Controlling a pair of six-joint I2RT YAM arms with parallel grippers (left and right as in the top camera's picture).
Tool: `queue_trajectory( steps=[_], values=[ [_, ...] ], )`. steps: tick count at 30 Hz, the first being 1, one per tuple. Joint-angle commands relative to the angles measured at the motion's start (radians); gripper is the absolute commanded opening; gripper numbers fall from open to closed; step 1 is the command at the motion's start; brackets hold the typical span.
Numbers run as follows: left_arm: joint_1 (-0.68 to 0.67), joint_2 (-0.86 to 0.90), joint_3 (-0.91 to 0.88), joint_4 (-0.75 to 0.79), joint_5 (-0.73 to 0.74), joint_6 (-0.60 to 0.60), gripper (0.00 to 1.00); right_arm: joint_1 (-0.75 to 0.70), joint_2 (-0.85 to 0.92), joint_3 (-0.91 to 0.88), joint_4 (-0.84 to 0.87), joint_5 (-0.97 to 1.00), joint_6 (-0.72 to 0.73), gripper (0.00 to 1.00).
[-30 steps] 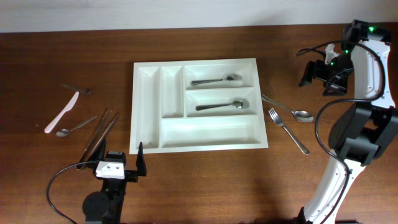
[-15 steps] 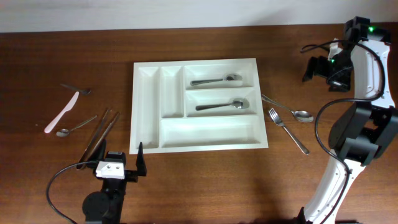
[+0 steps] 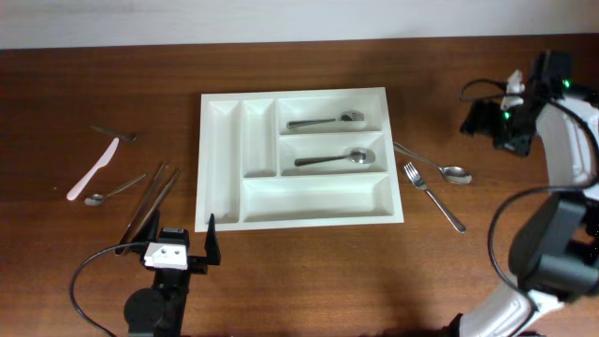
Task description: Pack container
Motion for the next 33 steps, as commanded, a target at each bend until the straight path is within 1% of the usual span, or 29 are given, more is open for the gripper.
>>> queue_trajectory(
  steps=[1,3,5,7,10,14,23,26,33],
  values=[
    [0.006,-0.006,-0.008,0.003,0.007,0.019,0.99,-0.081,-0.157,-0.291,0.201,-0.248,0.087,0.84],
    [0.006,-0.006,-0.008,0.003,0.007,0.019,0.99,-0.140,-0.220,-0.441,0.337,-0.358,0.119,0.84],
    [0.006,-0.006,-0.008,0.003,0.007,0.019,0.99,-0.182,-0.232,-0.504,0.386,-0.408,0.118,0.85],
    [0.006,-0.006,-0.008,0.003,0.007,0.019,0.99,-0.211,-0.229,-0.529,0.387,-0.424,0.109,0.85],
    [0.006,-0.006,-0.008,0.003,0.007,0.019,0.99,-0.219,-0.229,-0.534,0.388,-0.433,0.081,0.85],
    [0.006,-0.006,-0.008,0.003,0.007,0.019,0.99,-0.219,-0.211,-0.535,0.424,-0.430,0.080,0.85],
    [0.006,-0.006,-0.008,0.003,0.007,0.019,0.99,-0.219,-0.079,-0.535,0.454,-0.432,0.092,0.85],
    [0.006,-0.006,-0.008,0.003,0.007,0.019,0.99,-0.220,-0.068,-0.535,0.467,-0.432,0.092,0.84],
    [0.006,-0.006,-0.008,0.003,0.007,0.019,0.99,-0.213,-0.047,-0.537,0.510,-0.431,0.111,0.74]
  ],
)
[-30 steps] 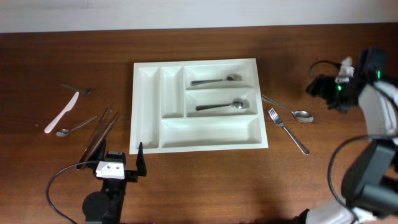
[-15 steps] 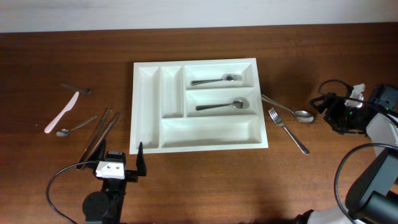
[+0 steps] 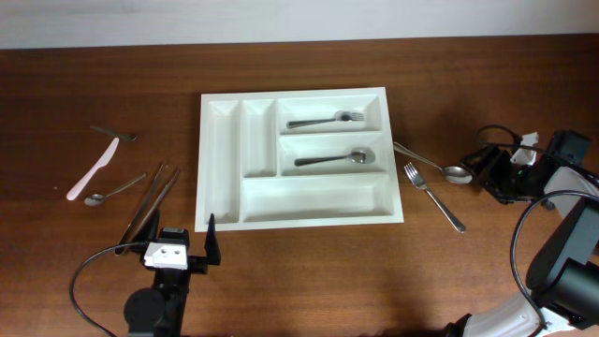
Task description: Pack container
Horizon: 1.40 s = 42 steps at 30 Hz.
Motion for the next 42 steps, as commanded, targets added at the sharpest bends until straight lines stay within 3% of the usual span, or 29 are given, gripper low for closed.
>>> queue_trajectory(
  steps=[1,12,14,15,18,19,23,33,42],
  values=[
    [0.006,-0.006,-0.008,0.003,0.007,0.019,0.99,0.013,0.034,-0.006,0.014,-0.019,0.010,0.73],
    [0.006,-0.006,-0.008,0.003,0.007,0.019,0.99,0.075,0.088,-0.008,0.062,-0.016,0.033,0.69],
    [0.006,-0.006,-0.008,0.003,0.007,0.019,0.99,0.075,0.088,-0.008,0.065,-0.015,0.033,0.61],
    [0.006,-0.006,-0.008,0.003,0.007,0.019,0.99,0.075,0.088,-0.008,0.065,-0.012,0.033,0.52],
    [0.006,-0.006,-0.008,0.003,0.007,0.019,0.99,0.075,0.088,-0.008,0.064,-0.007,0.034,0.36],
    [0.006,-0.006,-0.008,0.003,0.007,0.019,0.99,0.075,0.088,-0.008,0.063,0.004,0.039,0.22],
    [0.006,-0.006,-0.008,0.003,0.007,0.019,0.99,0.075,0.088,-0.008,0.061,0.011,0.041,0.04],
    [0.006,-0.006,-0.008,0.003,0.007,0.019,0.99,0.063,0.088,-0.008,0.069,0.023,0.059,0.04],
    [0.006,-0.006,-0.008,0.003,0.007,0.019,0.99,-0.039,0.088,-0.008,0.090,0.021,0.068,0.04]
  ],
)
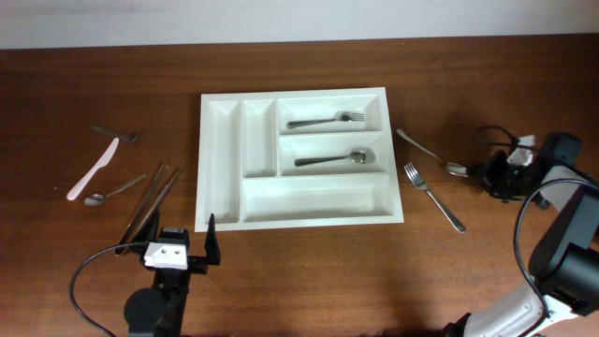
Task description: Pack container
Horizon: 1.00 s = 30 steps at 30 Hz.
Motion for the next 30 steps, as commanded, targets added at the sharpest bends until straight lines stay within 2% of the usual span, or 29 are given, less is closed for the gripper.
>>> queue_trajectory(
  steps=[1,9,14,21,30],
  values=[
    [0.006,-0.005,-0.008,0.003,0.007,0.019,0.99,-0.041,0.009,-0.007,0.008,0.023,0.017,0.04],
    [0.006,0.003,-0.008,0.003,0.007,0.019,0.99,-0.058,0.008,0.023,0.010,-0.012,0.022,0.04],
    [0.006,0.003,-0.008,0.003,0.007,0.019,0.99,-0.058,0.002,0.105,-0.005,-0.096,0.010,0.04],
    [0.006,0.003,-0.008,0.003,0.007,0.019,0.99,-0.057,-0.010,0.300,-0.164,-0.123,-0.089,0.04],
    [0.006,0.003,-0.008,0.003,0.007,0.019,0.99,-0.044,-0.010,0.321,-0.201,-0.078,-0.101,0.04]
  ],
)
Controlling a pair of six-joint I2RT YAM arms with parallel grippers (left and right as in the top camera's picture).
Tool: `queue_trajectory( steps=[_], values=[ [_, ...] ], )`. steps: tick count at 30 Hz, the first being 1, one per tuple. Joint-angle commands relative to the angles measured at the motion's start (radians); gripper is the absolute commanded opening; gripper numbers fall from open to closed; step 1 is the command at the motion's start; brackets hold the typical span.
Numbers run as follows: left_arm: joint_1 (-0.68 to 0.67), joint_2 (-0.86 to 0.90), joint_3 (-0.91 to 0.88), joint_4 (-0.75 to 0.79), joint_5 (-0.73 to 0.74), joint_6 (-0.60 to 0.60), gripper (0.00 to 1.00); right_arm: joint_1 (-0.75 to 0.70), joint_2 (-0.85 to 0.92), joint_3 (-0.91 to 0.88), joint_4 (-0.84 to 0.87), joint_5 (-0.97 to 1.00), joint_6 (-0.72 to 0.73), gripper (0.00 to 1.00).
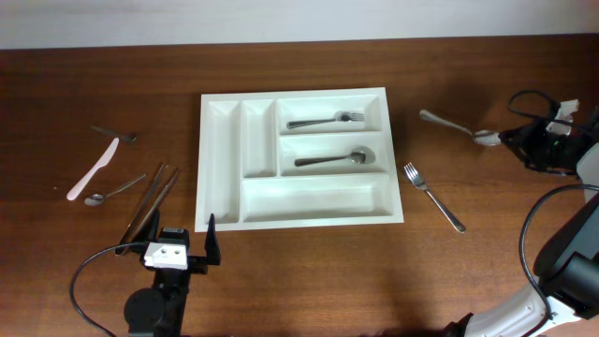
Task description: Pack container
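The white cutlery tray lies mid-table with a fork in its top right compartment and a spoon in the one below. At the far right my right gripper is shut on the bowl end of a second spoon. That spoon's handle points left toward the tray and throws a shadow on the wood. A loose fork lies on the table right of the tray. My left gripper rests at the front edge, open and holding nothing.
Left of the tray lie a pink plastic knife, a small utensil behind it, a small spoon and a pair of long metal sticks. A black cable loops along the right edge.
My right gripper, then low at the spoon's bowl beside the loose fork, now holds the spoon farther back and to the right. The left arm has not moved.
My right gripper began at the far right, away from the spoon and fork lying right of the tray. It then sat low by the spoon's bowl, then at the bowl with the spoon shifted. Now the spoon is held off the table.
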Motion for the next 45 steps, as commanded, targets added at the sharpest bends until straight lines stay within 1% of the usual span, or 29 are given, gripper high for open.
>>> queue_trajectory(
  steps=[1,12,22,27,40,45],
  values=[
    [0.006,0.002,-0.008,0.003,0.008,0.019,0.99,0.011,-0.010,0.015,0.004,0.002,-0.024,0.04],
    [0.006,0.002,-0.008,0.003,0.007,0.019,0.99,0.017,-0.010,0.018,0.022,-0.056,-0.020,0.04],
    [0.006,0.002,-0.008,0.003,0.007,0.019,0.99,0.032,-0.010,0.060,0.016,-0.092,-0.021,0.04],
    [0.006,0.002,-0.008,0.003,0.007,0.019,0.99,0.063,-0.010,0.082,0.003,-0.092,-0.021,0.04],
    [0.006,0.002,-0.008,0.003,0.007,0.019,0.99,0.204,-0.010,0.190,-0.065,-0.087,-0.026,0.04],
    [0.006,0.002,-0.008,0.003,0.007,0.019,0.99,0.253,-0.010,0.227,-0.119,-0.067,-0.063,0.04]
  ],
)
